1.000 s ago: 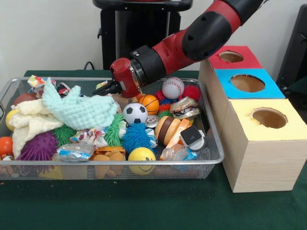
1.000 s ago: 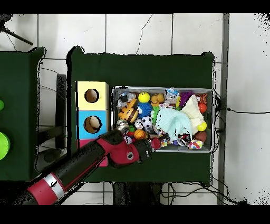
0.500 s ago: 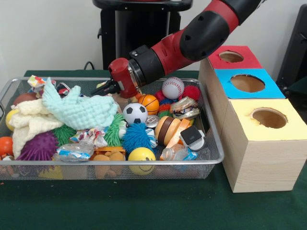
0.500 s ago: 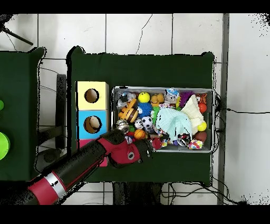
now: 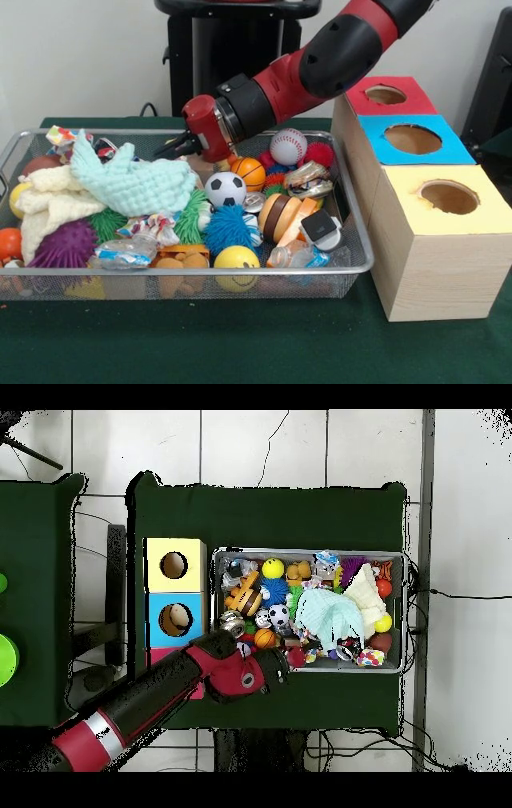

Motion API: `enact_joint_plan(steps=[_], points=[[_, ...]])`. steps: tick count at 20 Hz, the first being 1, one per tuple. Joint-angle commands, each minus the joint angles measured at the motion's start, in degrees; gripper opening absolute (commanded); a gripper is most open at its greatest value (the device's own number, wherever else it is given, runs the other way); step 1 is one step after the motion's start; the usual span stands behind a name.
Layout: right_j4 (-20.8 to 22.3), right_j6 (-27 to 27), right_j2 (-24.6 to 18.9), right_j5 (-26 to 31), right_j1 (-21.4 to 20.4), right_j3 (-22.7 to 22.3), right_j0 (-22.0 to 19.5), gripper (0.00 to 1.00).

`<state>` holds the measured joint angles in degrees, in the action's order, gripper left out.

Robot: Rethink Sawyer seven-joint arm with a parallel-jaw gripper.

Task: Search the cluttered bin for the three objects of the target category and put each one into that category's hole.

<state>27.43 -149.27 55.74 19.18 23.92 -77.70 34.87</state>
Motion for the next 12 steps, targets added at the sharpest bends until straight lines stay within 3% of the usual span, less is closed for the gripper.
enact_joint_plan(steps=[1, 6, 12], points=[[-2.4, -2.7, -11.2, 0.5, -2.9, -3.0, -1.0, 0.0], [-2.2, -0.9, -7.9, 4.8, -6.5, -0.5, -1.0, 0.0], [-1.1, 5.4, -5.4, 11.4, -13.7, 3.2, -2.0, 0.0]])
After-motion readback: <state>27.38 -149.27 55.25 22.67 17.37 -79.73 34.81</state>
